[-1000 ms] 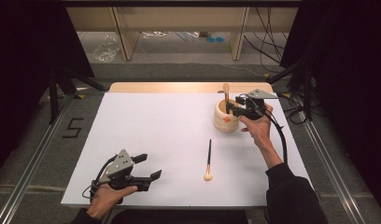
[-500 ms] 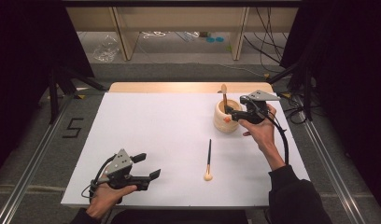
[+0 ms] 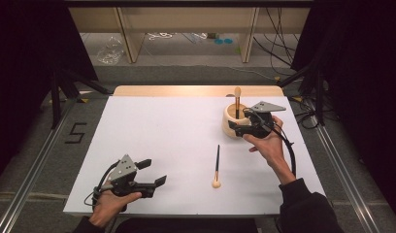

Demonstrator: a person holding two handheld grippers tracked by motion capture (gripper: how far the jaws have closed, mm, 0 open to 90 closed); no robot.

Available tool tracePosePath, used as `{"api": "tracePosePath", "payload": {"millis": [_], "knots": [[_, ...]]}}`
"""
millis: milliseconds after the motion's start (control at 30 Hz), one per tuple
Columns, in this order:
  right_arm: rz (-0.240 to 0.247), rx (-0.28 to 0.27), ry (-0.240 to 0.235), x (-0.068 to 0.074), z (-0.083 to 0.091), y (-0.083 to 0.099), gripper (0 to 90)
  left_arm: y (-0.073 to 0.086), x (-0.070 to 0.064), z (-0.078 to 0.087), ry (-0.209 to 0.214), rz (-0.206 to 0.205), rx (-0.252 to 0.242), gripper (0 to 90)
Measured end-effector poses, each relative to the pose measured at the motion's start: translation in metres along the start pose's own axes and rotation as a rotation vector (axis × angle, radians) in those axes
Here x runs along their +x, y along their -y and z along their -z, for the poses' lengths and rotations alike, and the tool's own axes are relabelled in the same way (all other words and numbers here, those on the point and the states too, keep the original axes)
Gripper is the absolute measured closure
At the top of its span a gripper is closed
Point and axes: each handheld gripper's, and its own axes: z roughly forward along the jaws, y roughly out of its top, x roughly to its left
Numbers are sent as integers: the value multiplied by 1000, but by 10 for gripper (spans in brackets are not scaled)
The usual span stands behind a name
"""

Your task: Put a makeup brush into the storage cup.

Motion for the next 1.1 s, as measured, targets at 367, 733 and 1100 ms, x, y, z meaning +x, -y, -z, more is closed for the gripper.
{"api": "tracePosePath", "payload": {"millis": [367, 733, 1100], "knots": [[5, 47, -32, 19, -1, 13, 270, 0, 0, 0, 0, 0, -2, 194], [28, 135, -108, 41, -7, 25, 269, 0, 0, 0, -3, 7, -2, 195], [37, 166, -143, 54, -9, 35, 270, 0, 2, -1, -3, 6, -1, 195]]}}
